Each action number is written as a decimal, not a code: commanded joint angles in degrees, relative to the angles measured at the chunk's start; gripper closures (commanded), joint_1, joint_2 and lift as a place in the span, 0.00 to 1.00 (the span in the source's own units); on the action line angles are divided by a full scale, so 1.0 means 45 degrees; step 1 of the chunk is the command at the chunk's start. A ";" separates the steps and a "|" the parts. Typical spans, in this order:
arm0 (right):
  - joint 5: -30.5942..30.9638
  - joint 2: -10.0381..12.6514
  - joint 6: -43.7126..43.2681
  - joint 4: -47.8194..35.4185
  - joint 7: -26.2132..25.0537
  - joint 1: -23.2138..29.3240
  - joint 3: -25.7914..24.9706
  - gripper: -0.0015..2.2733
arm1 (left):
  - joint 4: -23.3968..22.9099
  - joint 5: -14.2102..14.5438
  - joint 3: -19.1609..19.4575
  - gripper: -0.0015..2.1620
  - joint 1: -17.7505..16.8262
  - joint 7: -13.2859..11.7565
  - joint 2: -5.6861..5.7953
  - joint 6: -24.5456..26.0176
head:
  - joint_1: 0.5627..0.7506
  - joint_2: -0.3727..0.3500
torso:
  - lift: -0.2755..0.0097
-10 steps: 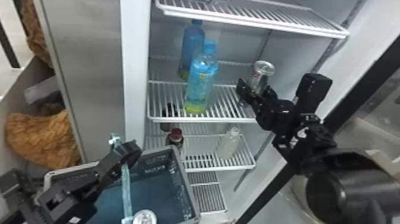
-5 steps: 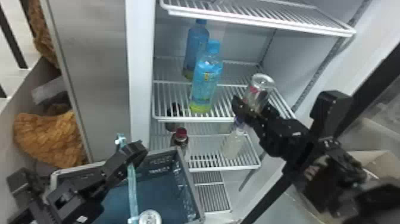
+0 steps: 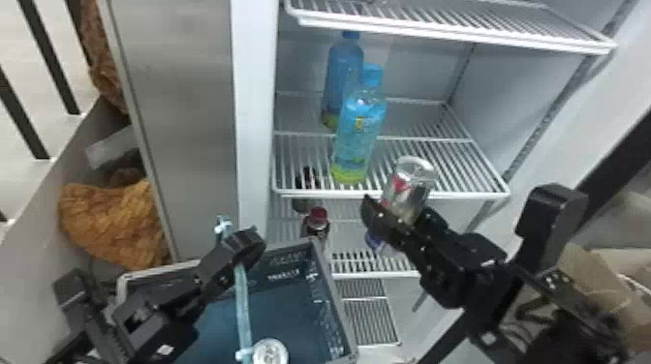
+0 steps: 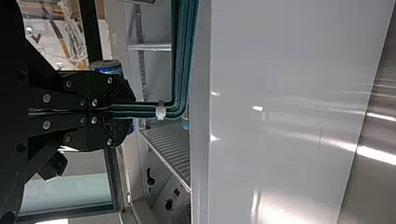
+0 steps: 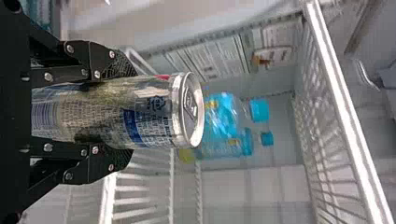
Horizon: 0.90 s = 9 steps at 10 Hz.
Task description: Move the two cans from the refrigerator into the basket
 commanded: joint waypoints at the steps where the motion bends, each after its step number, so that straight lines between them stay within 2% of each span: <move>1: -0.0377 -0.0018 0.0095 -0.0073 0.0072 0.0208 0.0566 0.56 | 0.0000 0.0008 -0.0025 0.56 0.0006 -0.0001 0.0000 -0.0029 | 0.70 0.28 | 0.84; 6: -0.0606 -0.0018 0.0408 0.0896 0.0404 0.0021 0.2191 0.56 | 0.0000 0.0160 -0.0152 0.56 -0.0025 -0.0001 -0.0019 -0.0123 | 0.70 0.40 | 0.84; 7: -0.0606 -0.0018 0.0439 0.1302 0.0541 -0.0135 0.2394 0.48 | 0.0000 0.0186 -0.0177 0.56 -0.0025 -0.0001 -0.0019 -0.0154 | 0.70 0.42 | 0.84; 9: -0.0504 0.0060 0.0439 0.1677 0.0873 -0.0292 0.2394 0.15 | 0.0000 0.0211 -0.0177 0.56 -0.0025 -0.0001 -0.0019 -0.0154 | 0.70 0.46 | 0.84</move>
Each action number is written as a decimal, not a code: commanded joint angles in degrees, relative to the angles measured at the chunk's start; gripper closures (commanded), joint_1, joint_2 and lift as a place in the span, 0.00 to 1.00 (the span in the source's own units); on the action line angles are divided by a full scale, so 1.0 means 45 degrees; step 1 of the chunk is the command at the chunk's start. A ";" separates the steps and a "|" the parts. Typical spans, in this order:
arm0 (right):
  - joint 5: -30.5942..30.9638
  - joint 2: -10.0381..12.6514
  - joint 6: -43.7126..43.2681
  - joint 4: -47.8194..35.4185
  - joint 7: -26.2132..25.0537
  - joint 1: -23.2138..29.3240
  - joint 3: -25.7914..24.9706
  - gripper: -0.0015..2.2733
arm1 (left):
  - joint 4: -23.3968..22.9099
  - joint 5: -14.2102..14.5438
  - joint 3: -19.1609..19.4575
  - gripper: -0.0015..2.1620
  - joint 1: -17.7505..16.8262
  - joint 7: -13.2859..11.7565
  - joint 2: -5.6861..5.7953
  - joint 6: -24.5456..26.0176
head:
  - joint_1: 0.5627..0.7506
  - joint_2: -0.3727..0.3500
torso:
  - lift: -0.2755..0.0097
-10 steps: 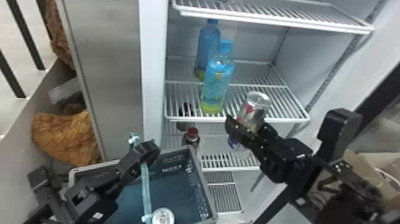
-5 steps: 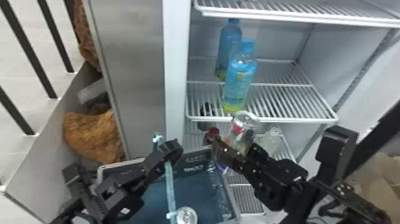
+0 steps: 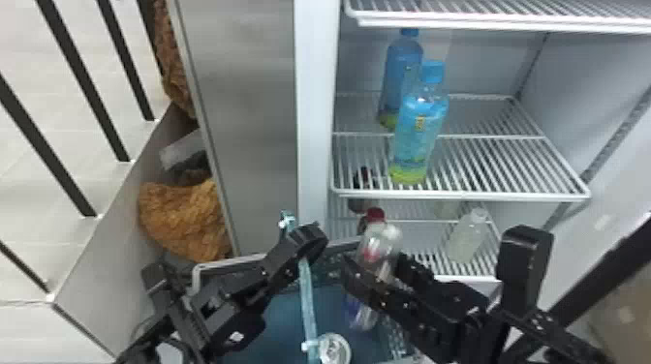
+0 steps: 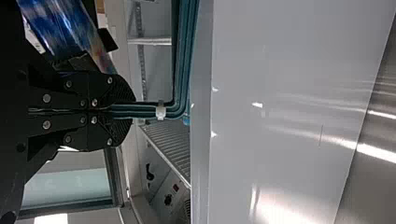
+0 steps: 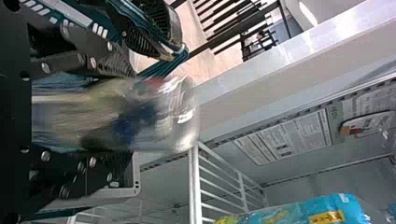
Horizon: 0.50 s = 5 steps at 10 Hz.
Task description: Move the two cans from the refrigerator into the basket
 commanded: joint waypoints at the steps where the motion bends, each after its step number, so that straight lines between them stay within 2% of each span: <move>1: 0.0088 0.0109 -0.0030 0.0090 0.0079 0.0003 -0.0247 0.04 | 0.0000 0.0003 0.0024 0.56 0.0000 -0.0020 0.0000 -0.0001 | 0.70 0.47 | 0.84; 3: 0.0291 0.0323 -0.0436 0.0121 0.0313 0.0253 -0.0831 0.06 | 0.0000 0.0028 0.0024 0.56 0.0031 -0.0020 0.0020 -0.0001 | 0.70 0.45 | 0.84; 5: 0.0494 0.0656 -0.1655 0.0090 0.0606 0.0847 -0.1669 0.06 | 0.0000 0.0028 0.0100 0.56 0.0188 -0.0020 0.0000 -0.0032 | 0.70 0.40 | 0.84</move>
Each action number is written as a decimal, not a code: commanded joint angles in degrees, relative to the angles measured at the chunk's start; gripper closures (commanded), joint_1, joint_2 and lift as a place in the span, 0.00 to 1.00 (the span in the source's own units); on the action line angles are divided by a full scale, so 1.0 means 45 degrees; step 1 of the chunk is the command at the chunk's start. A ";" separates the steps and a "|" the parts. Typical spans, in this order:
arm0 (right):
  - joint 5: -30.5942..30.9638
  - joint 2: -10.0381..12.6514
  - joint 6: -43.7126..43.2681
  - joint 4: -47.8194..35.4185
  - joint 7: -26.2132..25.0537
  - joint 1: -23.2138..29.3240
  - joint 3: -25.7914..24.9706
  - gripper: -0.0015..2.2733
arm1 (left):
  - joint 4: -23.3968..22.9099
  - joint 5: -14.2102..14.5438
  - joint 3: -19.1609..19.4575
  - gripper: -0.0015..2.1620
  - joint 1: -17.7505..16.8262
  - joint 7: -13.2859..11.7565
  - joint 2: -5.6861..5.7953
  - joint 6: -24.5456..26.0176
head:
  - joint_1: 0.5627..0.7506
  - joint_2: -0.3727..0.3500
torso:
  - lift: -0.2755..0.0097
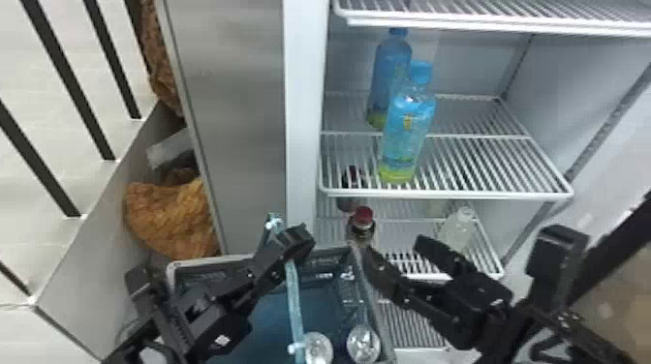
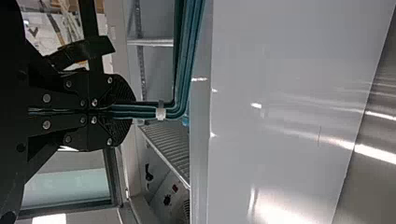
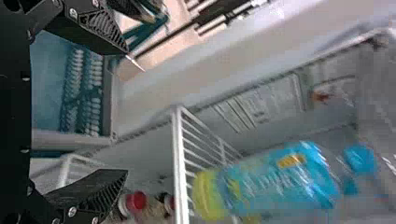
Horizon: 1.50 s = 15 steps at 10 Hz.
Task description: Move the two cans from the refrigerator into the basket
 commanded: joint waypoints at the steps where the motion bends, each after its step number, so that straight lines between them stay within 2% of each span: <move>1: 0.0203 0.0246 -0.1190 0.0109 0.0296 0.0496 -0.0663 0.06 | 0.0001 0.0004 0.0117 0.56 0.0186 -0.0020 -0.0002 -0.0050 | 0.70 0.37 | 0.84; 4: 0.0254 0.0558 -0.4002 0.0359 0.0726 0.2059 -0.1932 0.06 | 0.0001 0.0004 0.0219 0.56 0.0343 -0.0020 -0.0002 -0.0050 | 0.70 0.27 | 0.84; 8: 0.0051 0.0773 -0.6346 0.0234 0.1370 0.3715 -0.3278 0.06 | 0.0001 0.0004 0.0295 0.56 0.0436 -0.0078 -0.0002 -0.0050 | 0.70 0.15 | 0.84; 11: 0.0051 0.1046 -0.6783 -0.0235 0.1956 0.5027 -0.3836 0.06 | -0.0031 0.0055 0.0422 0.56 0.0530 -0.0117 -0.0022 -0.0050 | 0.70 0.08 | 0.84; 13: 0.0102 0.1124 -0.6877 -0.0641 0.1956 0.5871 -0.3862 0.06 | -0.0249 0.0030 0.0650 0.56 0.0718 -0.0117 -0.0022 -0.0081 | 0.70 0.08 | 0.84; 15: 0.0178 0.1476 -0.7315 -0.0859 0.1976 0.6496 -0.4319 0.06 | -0.0406 0.0030 0.0727 0.56 0.0874 -0.0117 -0.0022 -0.0081 | 0.70 0.08 | 0.84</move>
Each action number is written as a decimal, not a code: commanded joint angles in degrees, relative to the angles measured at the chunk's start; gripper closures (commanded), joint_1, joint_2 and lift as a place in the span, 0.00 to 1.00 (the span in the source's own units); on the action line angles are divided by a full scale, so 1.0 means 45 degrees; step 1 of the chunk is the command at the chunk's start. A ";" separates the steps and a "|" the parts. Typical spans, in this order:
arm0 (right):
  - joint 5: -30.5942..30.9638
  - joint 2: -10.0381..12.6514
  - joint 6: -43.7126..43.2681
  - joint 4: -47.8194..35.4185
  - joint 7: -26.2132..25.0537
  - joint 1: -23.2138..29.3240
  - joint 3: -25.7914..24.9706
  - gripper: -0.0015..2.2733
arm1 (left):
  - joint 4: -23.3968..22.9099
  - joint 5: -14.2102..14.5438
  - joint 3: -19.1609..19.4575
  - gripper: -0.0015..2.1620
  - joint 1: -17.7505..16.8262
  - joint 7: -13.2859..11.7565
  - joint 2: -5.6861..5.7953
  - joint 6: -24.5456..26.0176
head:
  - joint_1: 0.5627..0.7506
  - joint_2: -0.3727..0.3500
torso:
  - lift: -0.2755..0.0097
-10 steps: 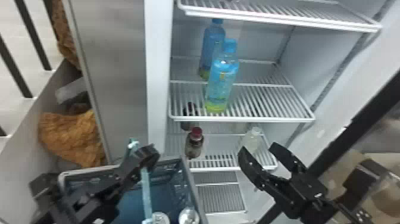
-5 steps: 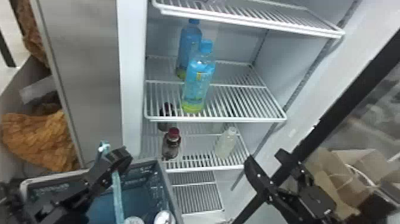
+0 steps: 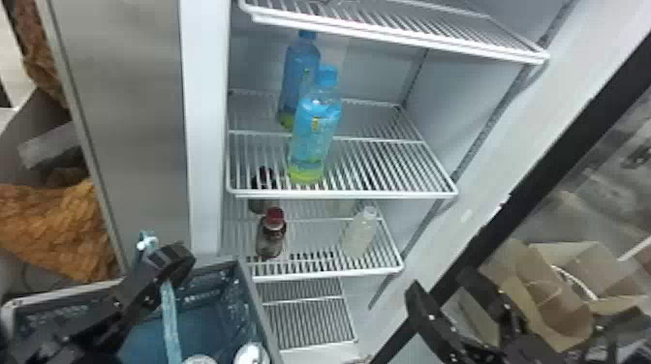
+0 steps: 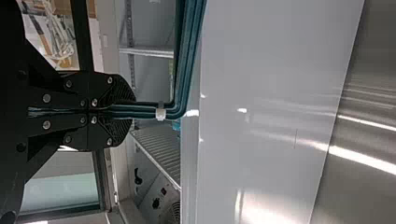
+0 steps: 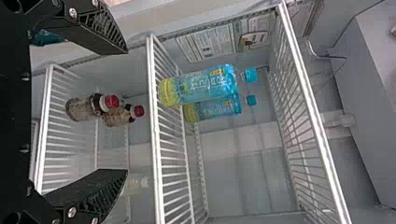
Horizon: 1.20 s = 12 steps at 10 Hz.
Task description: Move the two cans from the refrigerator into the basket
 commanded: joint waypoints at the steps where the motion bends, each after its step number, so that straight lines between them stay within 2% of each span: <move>1: 0.0094 0.0237 -0.0230 -0.0213 0.0109 0.0395 -0.0446 0.06 | -0.0163 0.0000 0.0113 0.56 0.0089 -0.0001 0.0001 0.0000 | 0.70 0.06 | 0.84; 4: 0.0119 0.0315 -0.0480 -0.0306 0.0265 0.0708 -0.0649 0.06 | -0.0413 -0.0026 0.0239 0.56 0.0120 0.0019 0.0020 0.0000 | 0.70 0.03 | 0.84; 12: 0.0069 0.0393 -0.0542 -0.0025 0.0402 0.0427 -0.0674 0.06 | -0.0632 0.0000 0.0366 0.56 0.0276 0.0019 -0.0019 0.0000 | 0.70 0.03 | 0.84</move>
